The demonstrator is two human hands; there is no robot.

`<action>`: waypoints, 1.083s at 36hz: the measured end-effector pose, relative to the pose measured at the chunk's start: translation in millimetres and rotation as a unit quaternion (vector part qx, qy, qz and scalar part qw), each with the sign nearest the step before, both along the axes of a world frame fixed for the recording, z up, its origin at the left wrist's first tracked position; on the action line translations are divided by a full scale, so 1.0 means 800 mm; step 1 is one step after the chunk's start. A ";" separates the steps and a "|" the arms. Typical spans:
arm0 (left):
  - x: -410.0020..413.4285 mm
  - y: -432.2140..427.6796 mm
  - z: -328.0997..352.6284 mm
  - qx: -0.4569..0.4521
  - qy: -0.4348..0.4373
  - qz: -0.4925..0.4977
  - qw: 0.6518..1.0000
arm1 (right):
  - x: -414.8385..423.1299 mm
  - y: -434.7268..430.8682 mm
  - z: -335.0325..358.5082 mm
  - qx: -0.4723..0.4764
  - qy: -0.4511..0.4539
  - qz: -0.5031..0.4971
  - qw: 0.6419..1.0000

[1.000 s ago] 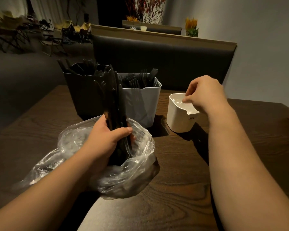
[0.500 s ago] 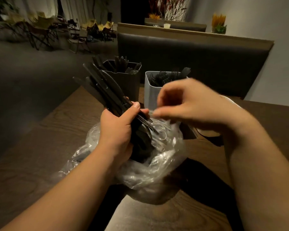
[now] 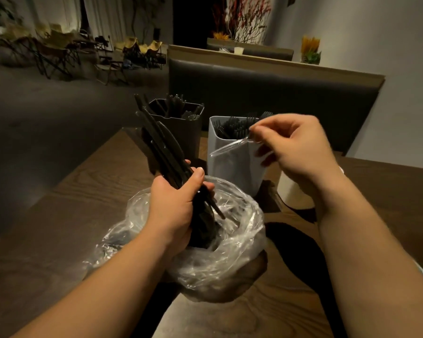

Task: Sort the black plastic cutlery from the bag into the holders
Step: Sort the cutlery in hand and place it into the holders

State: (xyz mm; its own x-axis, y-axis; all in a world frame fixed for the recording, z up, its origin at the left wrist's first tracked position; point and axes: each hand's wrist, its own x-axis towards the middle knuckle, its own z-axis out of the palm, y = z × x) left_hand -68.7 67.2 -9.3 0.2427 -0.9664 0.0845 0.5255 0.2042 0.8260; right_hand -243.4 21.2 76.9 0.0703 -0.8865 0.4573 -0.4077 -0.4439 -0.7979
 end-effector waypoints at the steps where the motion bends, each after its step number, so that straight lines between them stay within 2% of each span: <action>1: -0.001 0.001 -0.002 -0.004 -0.013 -0.005 1.000 | -0.010 -0.002 0.005 -0.019 -0.017 -0.023 0.999; 3: -0.002 0.001 -0.004 -0.008 -0.046 -0.008 0.999 | -0.041 -0.004 0.017 -0.060 -0.013 -0.088 0.994; 6: -0.004 0.004 -0.009 -0.020 -0.096 -0.019 0.995 | -0.097 -0.008 0.027 -0.103 0.074 -0.227 0.966; 10: -0.012 0.005 -0.018 -0.032 -0.204 -0.046 0.977 | -0.140 -0.014 0.018 -0.067 0.198 -0.350 0.913; 14: -0.017 0.007 -0.021 -0.005 -0.226 -0.077 0.971 | -0.140 -0.028 -0.002 -0.015 0.251 -0.354 0.901; 20: -0.012 0.010 -0.016 0.011 -0.228 -0.098 0.969 | -0.128 -0.052 -0.036 0.125 0.371 -0.300 0.870; 23: -0.009 0.011 -0.015 0.014 -0.228 -0.124 0.966 | -0.131 -0.058 -0.037 0.141 0.403 -0.288 0.857; 25: -0.009 0.012 -0.013 0.012 -0.228 -0.137 0.964 | -0.125 -0.051 -0.024 0.095 0.385 -0.291 0.871; 27: -0.008 0.012 -0.013 0.012 -0.230 -0.141 0.963 | -0.105 -0.038 -0.006 0.010 0.319 -0.254 0.913; 29: -0.007 0.012 -0.011 0.009 -0.215 -0.139 0.967 | -0.068 -0.015 0.013 -0.041 0.212 -0.161 0.963; 31: -0.005 0.011 -0.009 -0.002 -0.204 -0.129 0.970 | -0.027 0.010 0.025 -0.011 0.141 -0.032 0.989; 34: 0.001 0.013 -0.001 -0.025 -0.170 -0.132 0.976 | 0.018 0.030 0.019 0.088 0.117 0.101 0.984; 36: 0.004 0.014 0.004 -0.029 -0.145 -0.141 0.979 | 0.034 0.029 0.005 0.092 0.137 0.105 0.981; 39: 0.005 0.014 0.005 -0.031 -0.133 -0.140 0.981 | 0.045 0.029 -0.007 0.097 0.045 0.131 0.986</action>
